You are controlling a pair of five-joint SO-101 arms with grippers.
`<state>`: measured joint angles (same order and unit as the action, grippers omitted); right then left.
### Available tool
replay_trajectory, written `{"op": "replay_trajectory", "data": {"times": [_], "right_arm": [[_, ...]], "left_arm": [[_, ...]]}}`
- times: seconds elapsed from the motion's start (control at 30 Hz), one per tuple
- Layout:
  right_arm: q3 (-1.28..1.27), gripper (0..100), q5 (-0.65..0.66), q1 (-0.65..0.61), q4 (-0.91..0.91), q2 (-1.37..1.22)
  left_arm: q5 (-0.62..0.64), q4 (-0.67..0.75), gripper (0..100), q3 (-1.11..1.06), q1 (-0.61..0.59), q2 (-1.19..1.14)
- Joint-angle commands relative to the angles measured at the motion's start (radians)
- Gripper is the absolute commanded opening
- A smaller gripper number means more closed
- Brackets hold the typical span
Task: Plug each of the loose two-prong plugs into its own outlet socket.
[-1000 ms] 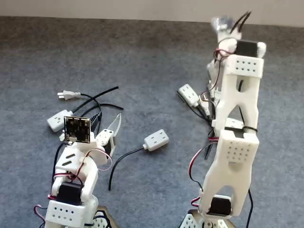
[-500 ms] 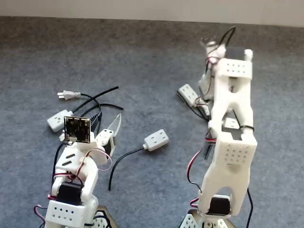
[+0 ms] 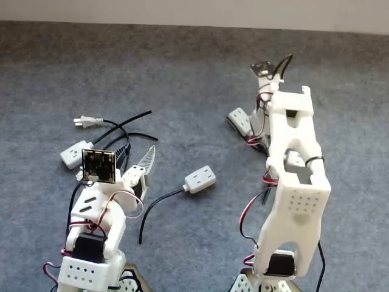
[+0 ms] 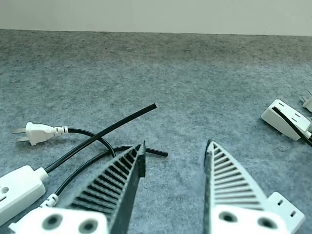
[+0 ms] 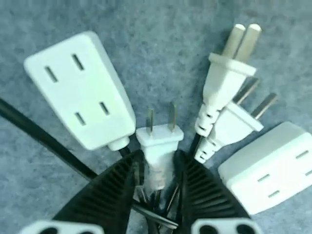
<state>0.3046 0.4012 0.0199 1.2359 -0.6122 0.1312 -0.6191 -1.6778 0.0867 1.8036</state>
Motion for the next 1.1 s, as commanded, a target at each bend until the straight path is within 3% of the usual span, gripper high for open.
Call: {"op": "replay_trajectory", "data": {"times": [0.0,0.17,0.4,0.6,0.87,1.07], "right_arm": [[-0.002,16.3,-0.002,0.015,-0.028,0.035],[-0.002,16.0,0.000,0.010,-0.021,-0.031],[0.056,8.0,-0.005,0.015,-0.016,-0.127],[0.255,8.0,-0.005,0.007,0.182,-0.079],[0.733,8.0,0.000,-0.025,0.516,-0.028],[0.803,8.0,0.000,-0.033,0.529,0.068]], "left_arm": [[-0.003,0.028,21,-0.016,0.013,0.001],[-0.003,0.028,21,-0.016,0.013,0.001],[-0.003,0.028,21,-0.016,0.013,0.001],[-0.003,0.028,21,-0.016,0.013,0.001],[-0.003,0.028,21,-0.016,0.013,0.001],[-0.003,0.028,21,-0.016,0.013,0.001]]}}
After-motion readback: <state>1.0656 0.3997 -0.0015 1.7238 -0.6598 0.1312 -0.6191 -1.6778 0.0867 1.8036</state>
